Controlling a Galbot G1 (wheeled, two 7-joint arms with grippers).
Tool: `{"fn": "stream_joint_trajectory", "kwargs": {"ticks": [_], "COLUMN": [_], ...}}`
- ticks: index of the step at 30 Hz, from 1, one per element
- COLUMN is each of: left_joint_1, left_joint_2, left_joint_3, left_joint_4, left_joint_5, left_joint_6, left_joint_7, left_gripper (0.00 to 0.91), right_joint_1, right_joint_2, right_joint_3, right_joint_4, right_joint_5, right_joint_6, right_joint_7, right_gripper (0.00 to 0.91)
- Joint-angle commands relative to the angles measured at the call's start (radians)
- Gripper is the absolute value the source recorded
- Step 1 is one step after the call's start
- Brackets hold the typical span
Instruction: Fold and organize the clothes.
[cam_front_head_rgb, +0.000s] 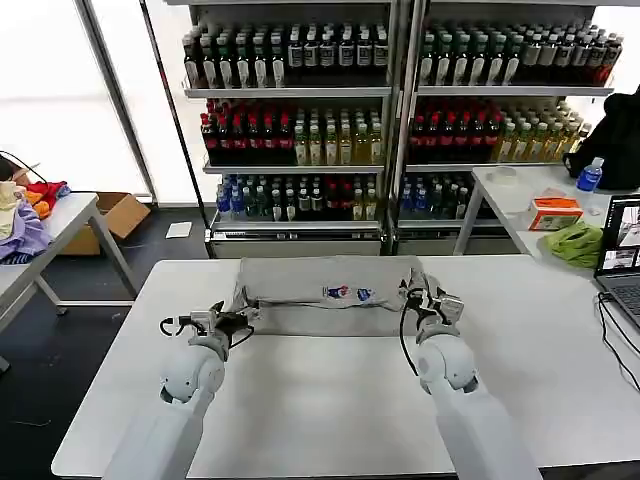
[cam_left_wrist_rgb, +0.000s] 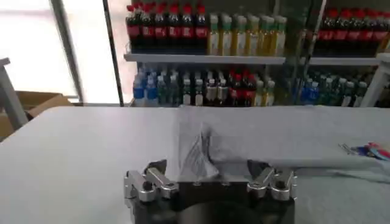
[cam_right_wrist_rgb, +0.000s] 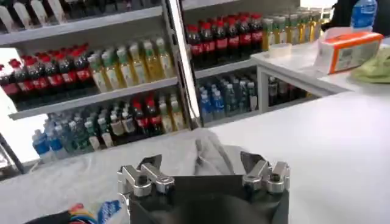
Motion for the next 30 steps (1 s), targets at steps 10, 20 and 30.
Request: {"fn": "stream_joint_trajectory", "kwargs": {"ticks": [10, 20, 30], "left_joint_1": [0.103, 0.063, 0.074], "left_joint_2": [-0.002, -0.001, -0.008], "left_joint_3": [-0.032, -0.045, -0.037], "left_joint_4": [-0.063, -0.013, 0.008], "left_joint_5": [0.011, 0.005, 0.025], "left_joint_6": [0.005, 0.006, 0.006], "left_joint_7": [-0.003, -0.003, -0.002], "left_gripper": [0.907, 0.907, 0.907], "right_joint_1": [-0.162, -0.124, -0.102], "right_joint_2": [-0.109, -0.107, -0.099], "right_joint_3": [0.051, 0.035, 0.005], "right_joint_4": [0.112, 0.078, 0.039], "right_joint_5": [0.006, -0.013, -0.012], "right_joint_6": [-0.068, -0.095, -0.105], "right_joint_7": [-0.008, -0.013, -0.016], "right_gripper": [0.907, 0.907, 0.907]}}
